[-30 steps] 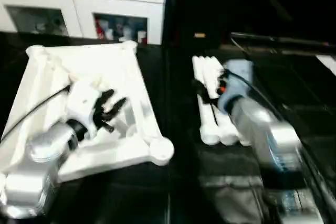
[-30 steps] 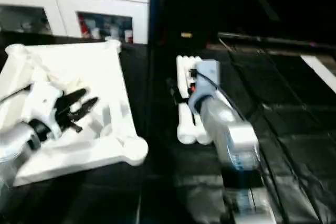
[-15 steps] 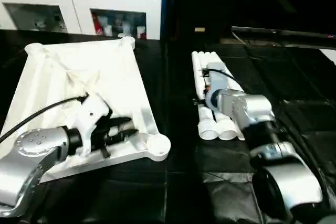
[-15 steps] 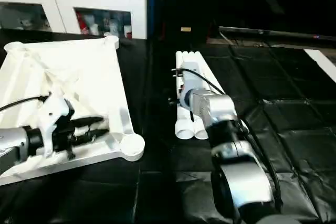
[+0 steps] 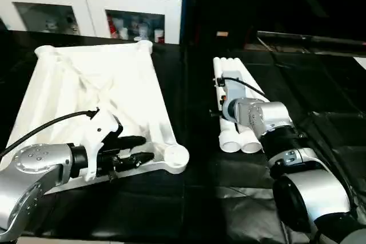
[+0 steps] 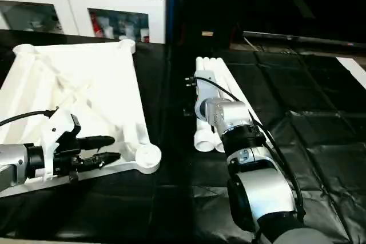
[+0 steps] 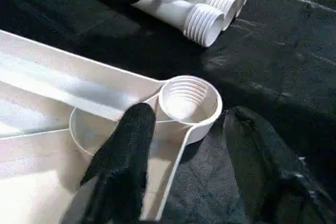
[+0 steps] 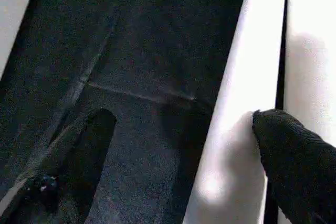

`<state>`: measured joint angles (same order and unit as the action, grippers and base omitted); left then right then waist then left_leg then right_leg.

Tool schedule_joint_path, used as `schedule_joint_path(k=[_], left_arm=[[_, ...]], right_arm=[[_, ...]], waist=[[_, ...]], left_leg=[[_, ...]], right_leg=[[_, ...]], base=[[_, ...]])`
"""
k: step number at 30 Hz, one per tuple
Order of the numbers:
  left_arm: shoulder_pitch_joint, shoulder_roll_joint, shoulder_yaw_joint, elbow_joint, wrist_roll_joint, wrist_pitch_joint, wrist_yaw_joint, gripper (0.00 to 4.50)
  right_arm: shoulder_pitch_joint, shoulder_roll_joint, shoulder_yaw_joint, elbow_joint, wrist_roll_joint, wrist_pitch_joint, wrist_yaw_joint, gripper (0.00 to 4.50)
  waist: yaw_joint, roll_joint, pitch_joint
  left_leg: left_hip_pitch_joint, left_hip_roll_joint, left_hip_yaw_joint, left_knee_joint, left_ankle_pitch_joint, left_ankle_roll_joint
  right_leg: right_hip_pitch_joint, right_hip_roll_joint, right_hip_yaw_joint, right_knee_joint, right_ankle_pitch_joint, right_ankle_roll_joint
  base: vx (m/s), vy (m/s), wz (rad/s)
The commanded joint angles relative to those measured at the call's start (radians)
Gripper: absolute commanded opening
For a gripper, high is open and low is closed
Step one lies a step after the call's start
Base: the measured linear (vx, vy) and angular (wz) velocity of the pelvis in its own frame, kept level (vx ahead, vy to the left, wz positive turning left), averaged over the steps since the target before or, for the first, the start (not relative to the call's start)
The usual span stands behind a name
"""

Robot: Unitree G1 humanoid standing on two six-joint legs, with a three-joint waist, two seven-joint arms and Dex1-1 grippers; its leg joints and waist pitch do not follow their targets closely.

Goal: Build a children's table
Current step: Pick table leg

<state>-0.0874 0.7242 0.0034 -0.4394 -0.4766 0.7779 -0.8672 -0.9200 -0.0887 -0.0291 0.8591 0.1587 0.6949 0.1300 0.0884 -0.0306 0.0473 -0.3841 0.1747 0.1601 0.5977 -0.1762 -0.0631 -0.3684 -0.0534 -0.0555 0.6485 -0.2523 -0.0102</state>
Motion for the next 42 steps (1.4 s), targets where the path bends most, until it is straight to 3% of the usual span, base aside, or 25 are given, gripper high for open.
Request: schedule_joint_path(k=[1, 12, 16, 17, 29, 42], left_arm=[[-0.004, 0.014, 0.008, -0.022, -0.008, 0.011, 0.000, 3.02], [-0.003, 0.025, 0.008, -0.040, -0.027, 0.034, 0.006, 4.00], [-0.006, 0.025, 0.007, -0.043, -0.031, 0.042, 0.009, 4.17], [-0.007, 0.024, 0.006, -0.044, -0.031, 0.044, 0.010, 4.44], [-0.015, 0.033, 0.005, -0.044, -0.044, 0.052, 0.009, 4.44], [-0.014, 0.042, -0.003, -0.039, -0.051, 0.046, -0.001, 4.44]], right_arm=[[-0.020, 0.003, -0.009, 0.027, -0.006, -0.001, 0.000, 4.50], [-0.019, 0.014, -0.039, 0.036, 0.002, -0.027, -0.028, 4.50], [-0.021, 0.011, -0.051, 0.008, 0.003, -0.024, -0.049, 4.50], [-0.021, 0.009, -0.057, 0.003, 0.006, -0.022, -0.055, 4.50], [0.001, 0.001, -0.067, -0.083, 0.006, 0.038, -0.069, 4.50], [0.059, 0.012, -0.067, -0.152, 0.003, 0.171, -0.096, 4.50]], waist=[[-0.002, 0.021, -0.059], [-0.001, 0.022, -0.059], [-0.002, 0.021, -0.060], [-0.002, 0.020, -0.059], [-0.001, 0.022, -0.059], [-0.001, 0.021, -0.059]], left_leg=[[0.025, 0.046, -0.008, -0.071, -0.132, -0.091], [0.025, 0.047, -0.008, -0.072, -0.146, -0.092], [0.024, 0.046, -0.009, -0.072, -0.135, -0.091], [0.024, 0.046, -0.008, -0.072, -0.134, -0.090], [0.024, 0.044, -0.009, -0.072, -0.130, -0.096], [0.026, 0.045, -0.009, -0.074, -0.135, -0.106]], right_leg=[[0.033, -0.078, 0.052, -0.059, 0.068, -0.169], [0.031, -0.077, 0.052, -0.060, 0.056, -0.166], [0.032, -0.077, 0.052, -0.058, 0.073, -0.165], [0.032, -0.076, 0.052, -0.058, 0.074, -0.163], [0.032, -0.074, 0.051, -0.058, 0.077, -0.148], [0.032, -0.075, 0.052, -0.060, 0.060, -0.137]], base=[[0.000, 0.000, 0.00], [0.000, 0.000, 0.00], [0.000, 0.000, 0.00], [0.000, 0.000, 0.00], [0.000, 0.000, 0.00], [0.000, 0.000, 0.00]])
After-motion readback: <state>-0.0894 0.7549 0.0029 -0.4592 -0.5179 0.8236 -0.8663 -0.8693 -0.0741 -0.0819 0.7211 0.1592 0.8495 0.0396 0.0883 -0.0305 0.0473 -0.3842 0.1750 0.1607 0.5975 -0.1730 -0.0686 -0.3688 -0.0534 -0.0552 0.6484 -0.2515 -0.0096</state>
